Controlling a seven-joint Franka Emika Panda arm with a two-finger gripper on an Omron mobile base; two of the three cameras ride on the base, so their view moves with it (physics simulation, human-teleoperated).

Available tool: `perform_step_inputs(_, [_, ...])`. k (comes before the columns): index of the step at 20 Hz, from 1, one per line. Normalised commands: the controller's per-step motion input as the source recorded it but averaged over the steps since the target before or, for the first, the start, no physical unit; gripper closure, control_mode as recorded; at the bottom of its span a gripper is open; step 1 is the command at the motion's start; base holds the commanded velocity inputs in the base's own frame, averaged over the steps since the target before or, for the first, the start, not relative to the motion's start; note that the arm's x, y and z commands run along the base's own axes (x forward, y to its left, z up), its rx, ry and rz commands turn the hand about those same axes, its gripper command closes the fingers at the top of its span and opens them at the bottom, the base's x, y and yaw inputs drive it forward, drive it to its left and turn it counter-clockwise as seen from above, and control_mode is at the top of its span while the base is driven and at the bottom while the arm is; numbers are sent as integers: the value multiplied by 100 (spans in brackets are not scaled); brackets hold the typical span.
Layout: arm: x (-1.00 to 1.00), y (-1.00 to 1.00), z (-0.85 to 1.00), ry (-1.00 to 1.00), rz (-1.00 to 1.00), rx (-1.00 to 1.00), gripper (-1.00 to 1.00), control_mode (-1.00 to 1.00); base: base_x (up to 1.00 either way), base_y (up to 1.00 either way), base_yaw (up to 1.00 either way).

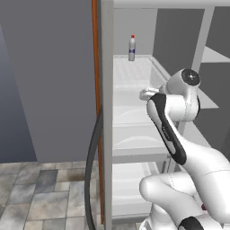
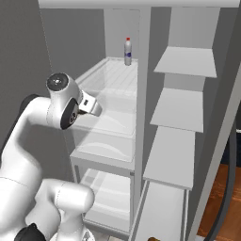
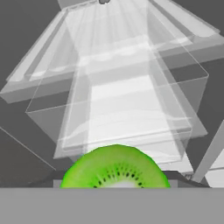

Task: Take the pear and kiwi from the fridge shelf and place them in the freezer drawer to begin freezing them.

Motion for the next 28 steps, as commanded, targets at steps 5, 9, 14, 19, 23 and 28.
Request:
perform_step_inputs(5, [-39, 0, -10, 6, 0, 0, 100, 100, -36, 0, 0])
perform_step_inputs(9, [0, 0, 0, 0, 0, 0, 100, 100, -100, 0, -4])
perform_step_inputs(14, [0, 0, 0, 0, 0, 0, 100, 100, -68, -3, -16])
perform_step_inputs(19, [0, 0, 0, 0, 0, 0, 100, 100, -2, -38, -22])
perform_step_inputs(23, [0, 0, 0, 0, 0, 0, 100, 100, 1, -43, -21])
perform_step_inputs(28, [0, 0, 0, 0, 0, 0, 100, 100, 0, -43, -21])
